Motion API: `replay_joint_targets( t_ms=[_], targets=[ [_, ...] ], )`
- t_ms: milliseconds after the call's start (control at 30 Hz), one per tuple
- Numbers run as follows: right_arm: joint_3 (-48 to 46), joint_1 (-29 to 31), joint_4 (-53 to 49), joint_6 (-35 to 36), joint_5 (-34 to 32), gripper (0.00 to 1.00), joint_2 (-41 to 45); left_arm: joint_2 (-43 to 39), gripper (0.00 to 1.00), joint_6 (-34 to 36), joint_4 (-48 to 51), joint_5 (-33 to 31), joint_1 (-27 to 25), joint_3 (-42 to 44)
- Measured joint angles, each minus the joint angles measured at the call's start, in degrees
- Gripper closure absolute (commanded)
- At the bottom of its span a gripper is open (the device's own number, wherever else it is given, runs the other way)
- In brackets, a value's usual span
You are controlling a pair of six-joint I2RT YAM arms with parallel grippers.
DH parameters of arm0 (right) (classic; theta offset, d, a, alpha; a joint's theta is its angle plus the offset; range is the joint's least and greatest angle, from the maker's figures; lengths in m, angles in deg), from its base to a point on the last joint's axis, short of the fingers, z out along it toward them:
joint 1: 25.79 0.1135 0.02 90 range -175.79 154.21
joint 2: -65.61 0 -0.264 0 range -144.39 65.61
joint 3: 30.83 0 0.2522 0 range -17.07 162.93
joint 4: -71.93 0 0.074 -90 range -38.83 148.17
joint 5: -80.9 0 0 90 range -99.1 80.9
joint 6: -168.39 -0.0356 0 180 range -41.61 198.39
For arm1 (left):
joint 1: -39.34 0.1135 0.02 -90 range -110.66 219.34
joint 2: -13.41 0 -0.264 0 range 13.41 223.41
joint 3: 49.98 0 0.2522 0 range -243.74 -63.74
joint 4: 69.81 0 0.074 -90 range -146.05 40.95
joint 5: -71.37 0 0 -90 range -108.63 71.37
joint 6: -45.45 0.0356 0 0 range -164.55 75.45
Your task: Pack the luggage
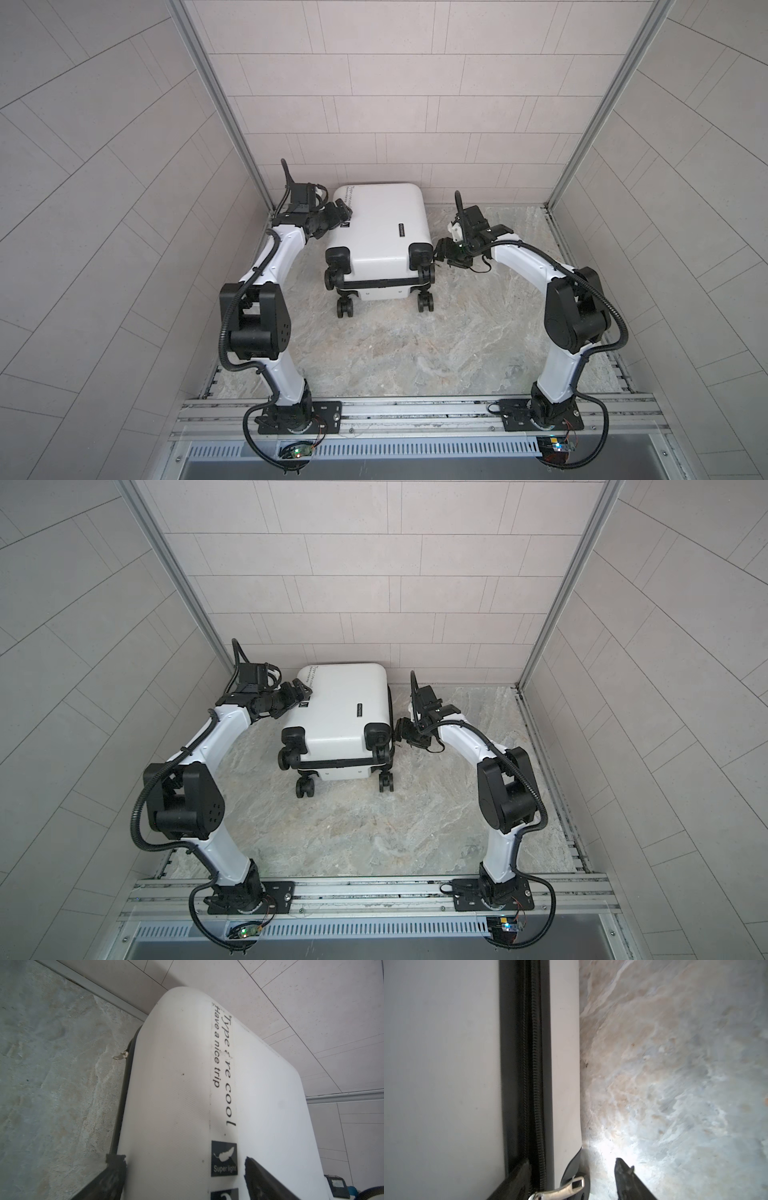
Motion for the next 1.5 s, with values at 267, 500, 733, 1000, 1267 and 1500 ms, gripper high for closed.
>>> replay_joint_targets(
  t_ms=[267, 500, 733, 1000, 1267, 1500],
  targets=[
    [-5.05, 4.68, -2.51, -0.07, -0.59, 0.34, 5.11, 0.00, 0.08, 4.96, 0.74, -0.44, -1.11, 0.00],
    [-10.80, 5.79, -3.89, -0.31, -0.87, 0.33, 10.54, 0.22, 0.08, 6.51, 0.17, -1.22, -4.66, -0.02],
    [-16.37, 6.54, -3.96, -0.52, -1.73, 0.32, 16.02, 2.78, 0.08, 6.32, -1.51, -1.29, -7.98, -2.29],
    [-21.40, 5.84, -4.20, -1.05, -3.26, 0.31, 21.49, 7.28, 0.08, 6.23, -2.99, -1.57, -12.33, -7.23],
    [-24.74, 0.81, -5.07, -1.31, -3.56, 0.29, 26.60, 7.56, 0.06, 4.31, -0.79, -3.08, -15.10, -8.66],
    [-24.61, -4.85, -4.76, -0.44, -3.08, 0.29, 30.84, -0.24, 0.05, 1.90, 5.88, -9.86, -17.94, -8.63]
  ],
)
